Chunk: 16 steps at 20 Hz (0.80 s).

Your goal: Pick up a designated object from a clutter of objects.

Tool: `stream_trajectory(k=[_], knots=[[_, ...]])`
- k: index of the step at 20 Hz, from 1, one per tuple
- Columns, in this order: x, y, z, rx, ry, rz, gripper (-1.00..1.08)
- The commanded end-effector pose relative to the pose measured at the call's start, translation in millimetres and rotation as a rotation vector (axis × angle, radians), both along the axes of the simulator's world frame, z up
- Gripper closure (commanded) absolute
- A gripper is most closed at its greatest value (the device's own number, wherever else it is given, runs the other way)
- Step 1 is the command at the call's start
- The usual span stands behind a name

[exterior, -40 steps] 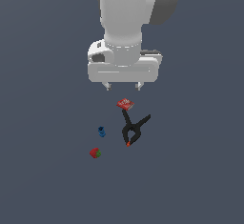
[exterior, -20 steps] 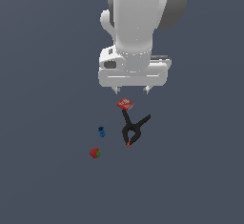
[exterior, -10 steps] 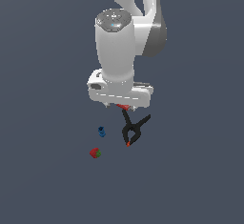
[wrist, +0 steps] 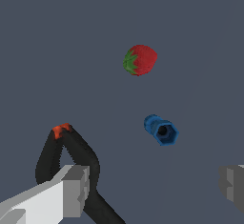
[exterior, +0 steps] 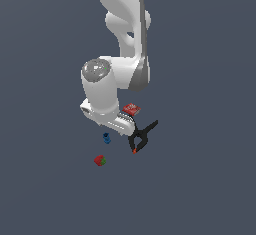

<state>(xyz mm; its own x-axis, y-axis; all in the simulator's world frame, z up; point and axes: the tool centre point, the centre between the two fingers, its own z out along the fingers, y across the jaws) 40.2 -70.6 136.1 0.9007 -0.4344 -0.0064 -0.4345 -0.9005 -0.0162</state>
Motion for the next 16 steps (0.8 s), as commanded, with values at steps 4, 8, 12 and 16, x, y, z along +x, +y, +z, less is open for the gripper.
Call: stream_trajectory(k=[4, 8, 12, 16], knots=[[-2.2, -21.9, -31.7, -0.012, 0.001, -0.085, -0.92], [-3.7, -29.1, -41.9, -0.017, 0.002, -0.112, -0.92], [-4.1, -29.1, -42.3, -0.017, 0.004, -0.111, -0.92], [-4.4, -29.1, -50.5, -0.017, 0.003, -0.112, -0.92]])
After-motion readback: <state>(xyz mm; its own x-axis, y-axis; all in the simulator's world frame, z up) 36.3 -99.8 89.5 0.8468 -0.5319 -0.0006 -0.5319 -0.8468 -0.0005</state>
